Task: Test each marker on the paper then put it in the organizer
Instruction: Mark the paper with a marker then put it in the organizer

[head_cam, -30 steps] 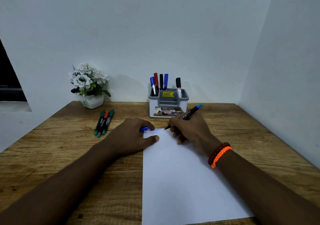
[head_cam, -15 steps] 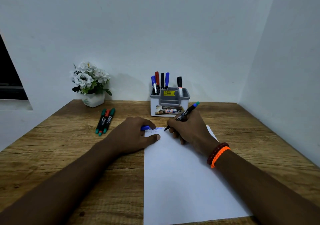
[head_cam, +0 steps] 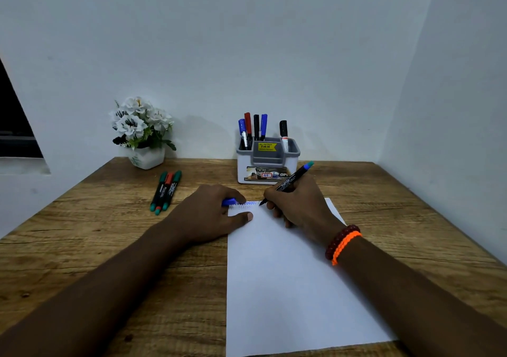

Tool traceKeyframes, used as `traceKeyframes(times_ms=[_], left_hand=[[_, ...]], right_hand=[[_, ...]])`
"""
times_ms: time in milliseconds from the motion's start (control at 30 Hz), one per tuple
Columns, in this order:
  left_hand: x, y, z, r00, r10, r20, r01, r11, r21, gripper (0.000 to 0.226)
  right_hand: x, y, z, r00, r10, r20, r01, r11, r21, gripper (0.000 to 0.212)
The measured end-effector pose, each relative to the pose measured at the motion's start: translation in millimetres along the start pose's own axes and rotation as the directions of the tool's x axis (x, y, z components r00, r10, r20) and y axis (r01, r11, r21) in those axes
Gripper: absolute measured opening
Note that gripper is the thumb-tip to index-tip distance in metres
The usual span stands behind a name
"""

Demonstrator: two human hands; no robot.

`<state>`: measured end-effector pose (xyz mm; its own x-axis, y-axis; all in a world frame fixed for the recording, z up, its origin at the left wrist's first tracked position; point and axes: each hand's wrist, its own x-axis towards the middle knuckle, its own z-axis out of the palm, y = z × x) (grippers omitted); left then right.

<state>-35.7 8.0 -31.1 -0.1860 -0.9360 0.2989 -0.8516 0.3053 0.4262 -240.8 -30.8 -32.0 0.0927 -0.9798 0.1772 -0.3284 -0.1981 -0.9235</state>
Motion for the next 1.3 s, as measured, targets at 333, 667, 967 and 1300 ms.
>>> traceKeyframes(times_ms=[333,667,967,1300], left_hand=[[0.3,1.9,-0.5,1.0,0.002,0.004,-0.002,1.0,0.009,0.044],[0.7,1.2,0.4,1.0,-0.001,0.008,0.001,1.0,0.003,0.044],[0.8,0.8,0.5,1.0,0.003,0.007,-0.003,1.0,0.005,0.044],[0.6,-1.1,0.9,1.0,-0.003,-0.01,0.003,1.0,0.0,0.043]], right_hand=[[0.6,0.7,-0.7,1.0,0.002,-0.019,-0.002,1.0,0.003,0.015],[1.2,1.2,-1.9,1.0,-0.003,-0.025,0.004,1.0,0.027,0.014],[3.3,3.2,-1.2,0.999,-0.003,-0.048,0.004,1.0,0.024,0.016],[3.3,3.6,-1.4,0.998,-0.001,-0.057,0.002,1.0,0.019,0.018]])
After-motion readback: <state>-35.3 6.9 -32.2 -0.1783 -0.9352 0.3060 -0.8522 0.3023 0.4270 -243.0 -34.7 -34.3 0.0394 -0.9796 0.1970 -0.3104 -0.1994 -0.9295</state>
